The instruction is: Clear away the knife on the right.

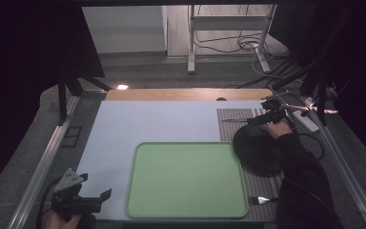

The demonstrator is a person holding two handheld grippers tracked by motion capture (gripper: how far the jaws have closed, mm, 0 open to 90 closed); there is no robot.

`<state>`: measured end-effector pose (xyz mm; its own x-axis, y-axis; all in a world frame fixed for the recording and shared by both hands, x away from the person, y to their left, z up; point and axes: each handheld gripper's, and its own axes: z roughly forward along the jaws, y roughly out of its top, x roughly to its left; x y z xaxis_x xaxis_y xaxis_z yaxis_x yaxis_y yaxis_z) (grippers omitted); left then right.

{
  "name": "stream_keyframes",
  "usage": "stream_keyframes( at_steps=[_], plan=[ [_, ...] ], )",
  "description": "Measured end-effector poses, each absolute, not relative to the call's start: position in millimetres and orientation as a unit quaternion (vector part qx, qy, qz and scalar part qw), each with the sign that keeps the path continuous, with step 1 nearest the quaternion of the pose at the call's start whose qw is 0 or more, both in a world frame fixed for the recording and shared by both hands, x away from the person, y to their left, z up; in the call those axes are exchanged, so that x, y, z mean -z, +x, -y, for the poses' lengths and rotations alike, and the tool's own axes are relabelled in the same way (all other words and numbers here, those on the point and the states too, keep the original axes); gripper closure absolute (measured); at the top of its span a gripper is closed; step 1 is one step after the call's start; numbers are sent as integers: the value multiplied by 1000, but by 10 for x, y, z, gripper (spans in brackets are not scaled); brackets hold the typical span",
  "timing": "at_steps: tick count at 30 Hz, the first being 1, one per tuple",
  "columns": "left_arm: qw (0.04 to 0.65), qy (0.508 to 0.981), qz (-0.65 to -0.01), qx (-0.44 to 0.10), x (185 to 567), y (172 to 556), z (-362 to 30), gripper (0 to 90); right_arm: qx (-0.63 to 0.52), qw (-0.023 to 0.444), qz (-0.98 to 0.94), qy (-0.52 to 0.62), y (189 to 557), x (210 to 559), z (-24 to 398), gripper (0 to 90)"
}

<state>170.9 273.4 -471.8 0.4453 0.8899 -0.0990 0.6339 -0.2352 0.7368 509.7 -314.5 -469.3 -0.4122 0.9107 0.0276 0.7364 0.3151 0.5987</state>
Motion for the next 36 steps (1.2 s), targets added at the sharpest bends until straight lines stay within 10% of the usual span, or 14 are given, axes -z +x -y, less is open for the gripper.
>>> stream_keyframes(
  at_steps=[13,19,26,36],
  plan=[
    [366,767,-497,-173,4719,1713,-2732,0,-257,174,-798,516,5277,4750,3218,9],
    [366,767,-498,-173,4720,1712,-2730,0,-255,184,-794,520,5355,4745,3295,324],
    [366,768,-497,-173,4720,1712,-2727,0,-244,173,-800,520,5472,4794,3416,896],
    [366,768,-497,-173,4721,1712,-2725,0,-223,183,-794,535,5606,4938,3547,896]
  ],
)
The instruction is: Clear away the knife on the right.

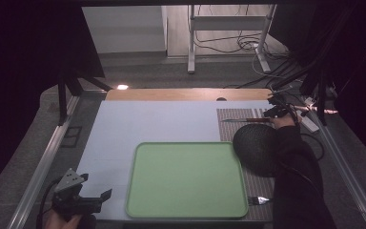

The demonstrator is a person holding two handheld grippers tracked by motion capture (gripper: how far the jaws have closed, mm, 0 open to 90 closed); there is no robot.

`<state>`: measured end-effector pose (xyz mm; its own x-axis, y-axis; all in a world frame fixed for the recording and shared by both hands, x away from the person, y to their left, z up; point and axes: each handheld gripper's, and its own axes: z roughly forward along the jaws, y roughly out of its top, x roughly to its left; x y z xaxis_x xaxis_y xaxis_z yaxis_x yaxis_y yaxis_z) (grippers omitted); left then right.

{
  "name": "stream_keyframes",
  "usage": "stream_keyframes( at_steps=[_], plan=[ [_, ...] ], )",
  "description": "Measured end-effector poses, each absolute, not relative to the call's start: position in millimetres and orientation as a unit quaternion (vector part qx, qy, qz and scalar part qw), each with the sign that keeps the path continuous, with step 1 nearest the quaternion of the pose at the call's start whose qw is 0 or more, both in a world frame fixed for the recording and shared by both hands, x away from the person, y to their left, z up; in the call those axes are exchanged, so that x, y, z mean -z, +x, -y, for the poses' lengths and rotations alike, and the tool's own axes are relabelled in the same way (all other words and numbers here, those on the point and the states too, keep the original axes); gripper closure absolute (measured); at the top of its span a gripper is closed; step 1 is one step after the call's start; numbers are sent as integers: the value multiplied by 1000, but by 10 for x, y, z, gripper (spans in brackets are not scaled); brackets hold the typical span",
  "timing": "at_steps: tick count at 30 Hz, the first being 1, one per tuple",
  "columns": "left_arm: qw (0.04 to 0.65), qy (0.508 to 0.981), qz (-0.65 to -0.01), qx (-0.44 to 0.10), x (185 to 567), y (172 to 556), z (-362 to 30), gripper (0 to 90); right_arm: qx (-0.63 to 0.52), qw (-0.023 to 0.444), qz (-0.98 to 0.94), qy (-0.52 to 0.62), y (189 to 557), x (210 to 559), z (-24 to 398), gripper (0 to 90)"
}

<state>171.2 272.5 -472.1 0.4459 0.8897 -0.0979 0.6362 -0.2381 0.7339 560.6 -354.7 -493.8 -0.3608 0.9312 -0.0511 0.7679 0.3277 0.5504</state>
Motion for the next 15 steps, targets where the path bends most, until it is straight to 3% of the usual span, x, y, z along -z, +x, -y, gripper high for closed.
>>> stream_keyframes(
  at_steps=[15],
  plan=[
    [361,770,-495,-175,4720,1713,-2714,1,-207,148,-807,533,5433,4954,3609,896]
  ],
)
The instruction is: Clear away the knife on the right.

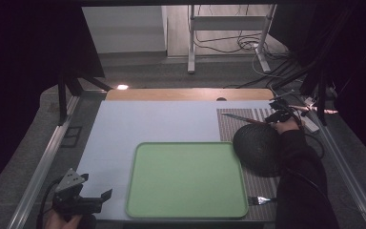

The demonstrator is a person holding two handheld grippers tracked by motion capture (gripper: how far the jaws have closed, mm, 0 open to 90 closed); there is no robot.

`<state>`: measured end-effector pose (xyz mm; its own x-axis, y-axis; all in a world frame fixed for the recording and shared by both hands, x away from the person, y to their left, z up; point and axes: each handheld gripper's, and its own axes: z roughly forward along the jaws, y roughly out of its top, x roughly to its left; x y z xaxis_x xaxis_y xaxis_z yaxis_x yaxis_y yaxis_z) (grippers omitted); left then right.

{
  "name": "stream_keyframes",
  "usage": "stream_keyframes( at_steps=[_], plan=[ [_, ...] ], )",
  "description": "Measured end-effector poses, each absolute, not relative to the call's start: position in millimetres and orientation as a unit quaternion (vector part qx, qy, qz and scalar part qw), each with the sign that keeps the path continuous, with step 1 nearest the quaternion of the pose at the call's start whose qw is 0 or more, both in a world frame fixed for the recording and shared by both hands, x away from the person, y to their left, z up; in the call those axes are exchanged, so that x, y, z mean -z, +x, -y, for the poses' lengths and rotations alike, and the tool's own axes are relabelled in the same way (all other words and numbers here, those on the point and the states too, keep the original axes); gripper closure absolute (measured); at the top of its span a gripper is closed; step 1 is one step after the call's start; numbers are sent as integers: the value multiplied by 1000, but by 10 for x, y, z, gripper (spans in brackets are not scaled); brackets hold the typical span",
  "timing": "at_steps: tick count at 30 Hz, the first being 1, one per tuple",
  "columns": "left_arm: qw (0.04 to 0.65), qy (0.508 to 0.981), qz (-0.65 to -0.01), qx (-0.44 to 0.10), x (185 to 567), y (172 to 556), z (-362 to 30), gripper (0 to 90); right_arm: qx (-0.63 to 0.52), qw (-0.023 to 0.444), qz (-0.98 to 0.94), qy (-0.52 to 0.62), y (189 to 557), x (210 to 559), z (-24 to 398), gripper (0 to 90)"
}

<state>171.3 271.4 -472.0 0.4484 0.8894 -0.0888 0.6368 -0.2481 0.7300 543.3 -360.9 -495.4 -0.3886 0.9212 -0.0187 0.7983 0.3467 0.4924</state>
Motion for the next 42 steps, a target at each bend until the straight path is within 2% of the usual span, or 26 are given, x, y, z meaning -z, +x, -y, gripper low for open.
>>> stream_keyframes(
  at_steps=[11,15,16,22,23,24,25,26,27,31,34,35,42],
  plan=[
    [357,774,-493,-176,4718,1713,-2704,4,-203,143,-808,534,5388,4939,3600,895],
    [357,774,-493,-176,4718,1713,-2706,4,-234,152,-797,535,5383,4824,3586,802],
    [357,774,-493,-176,4718,1713,-2706,4,-234,152,-797,535,5383,4824,3586,802],
    [357,774,-493,-176,4718,1712,-2705,4,-247,142,-802,525,5400,4779,3458,472],
    [357,774,-492,-176,4718,1712,-2705,4,-247,142,-802,525,5400,4779,3458,472],
    [357,774,-492,-176,4718,1712,-2705,4,-247,160,-800,523,5406,4762,3412,341],
    [358,773,-493,-176,4718,1712,-2706,4,-248,163,-799,523,5412,4755,3393,282],
    [358,773,-493,-176,4718,1712,-2706,4,-248,163,-799,523,5412,4755,3393,282],
    [358,773,-493,-176,4719,1713,-2707,4,-250,168,-798,523,5415,4743,3353,210],
    [358,773,-493,-176,4719,1712,-2707,4,-261,166,-795,522,5430,4744,3288,111],
    [358,773,-493,-176,4719,1712,-2707,4,-258,165,-795,523,5440,4749,3255,73],
    [358,773,-493,-176,4718,1712,-2706,4,-253,167,-796,523,5452,4761,3217,24],
    [358,774,-492,-176,4719,1712,-2707,4,-237,159,-820,496,5473,4794,3086,0]
  ],
)
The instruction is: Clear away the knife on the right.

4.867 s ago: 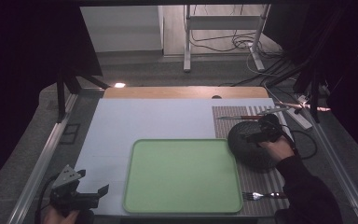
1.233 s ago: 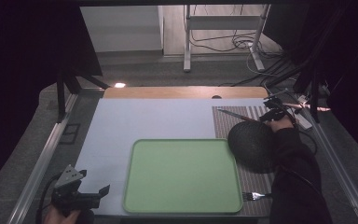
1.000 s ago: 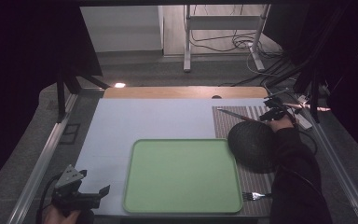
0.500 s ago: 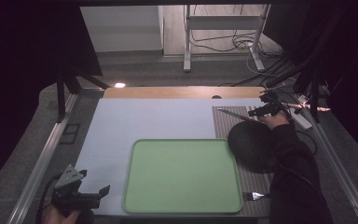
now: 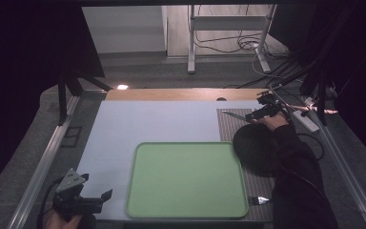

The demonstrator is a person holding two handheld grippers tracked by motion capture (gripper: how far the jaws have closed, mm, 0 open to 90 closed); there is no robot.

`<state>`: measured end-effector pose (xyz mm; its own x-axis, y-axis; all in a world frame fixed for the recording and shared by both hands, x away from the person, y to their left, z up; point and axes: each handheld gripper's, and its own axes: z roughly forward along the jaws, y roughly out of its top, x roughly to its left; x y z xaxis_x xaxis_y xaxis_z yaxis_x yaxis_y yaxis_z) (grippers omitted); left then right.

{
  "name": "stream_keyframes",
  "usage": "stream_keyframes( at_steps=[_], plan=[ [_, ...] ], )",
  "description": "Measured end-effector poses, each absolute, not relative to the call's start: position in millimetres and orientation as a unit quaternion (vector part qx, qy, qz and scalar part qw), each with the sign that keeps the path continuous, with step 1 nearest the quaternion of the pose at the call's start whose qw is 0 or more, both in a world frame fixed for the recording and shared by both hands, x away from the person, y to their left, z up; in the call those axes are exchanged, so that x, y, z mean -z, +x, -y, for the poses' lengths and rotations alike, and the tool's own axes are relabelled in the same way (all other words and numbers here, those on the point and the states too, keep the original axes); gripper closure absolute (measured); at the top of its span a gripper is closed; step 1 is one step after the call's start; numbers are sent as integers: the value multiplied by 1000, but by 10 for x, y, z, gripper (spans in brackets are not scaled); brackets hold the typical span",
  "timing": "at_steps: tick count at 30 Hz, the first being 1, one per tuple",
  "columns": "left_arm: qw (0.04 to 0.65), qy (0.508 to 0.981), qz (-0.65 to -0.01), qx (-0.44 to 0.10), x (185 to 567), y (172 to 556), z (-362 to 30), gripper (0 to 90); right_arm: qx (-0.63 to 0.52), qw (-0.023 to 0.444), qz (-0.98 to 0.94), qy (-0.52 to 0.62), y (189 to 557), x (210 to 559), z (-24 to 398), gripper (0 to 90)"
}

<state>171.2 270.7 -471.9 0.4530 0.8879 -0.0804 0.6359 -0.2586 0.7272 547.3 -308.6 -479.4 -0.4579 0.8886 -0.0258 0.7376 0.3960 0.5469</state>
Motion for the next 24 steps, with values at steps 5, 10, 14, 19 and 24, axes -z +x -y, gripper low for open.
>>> stream_keyframes(
  at_steps=[5,10,14,19,24],
  plan=[
    [358,774,-492,-176,4719,1712,-2706,4,-229,153,-823,497,5516,4891,3053,0],
    [358,774,-492,-176,4719,1713,-2706,4,-220,146,-823,503,5564,4992,3064,0],
    [358,774,-492,-176,4719,1713,-2706,4,-210,143,-827,502,5592,5064,3081,0],
    [358,774,-492,-176,4719,1712,-2707,4,-202,150,-828,500,5598,5104,3110,42],
    [356,775,-490,-177,4719,1712,-2702,4,-222,151,-843,466,5577,5046,3133,303]
  ],
)
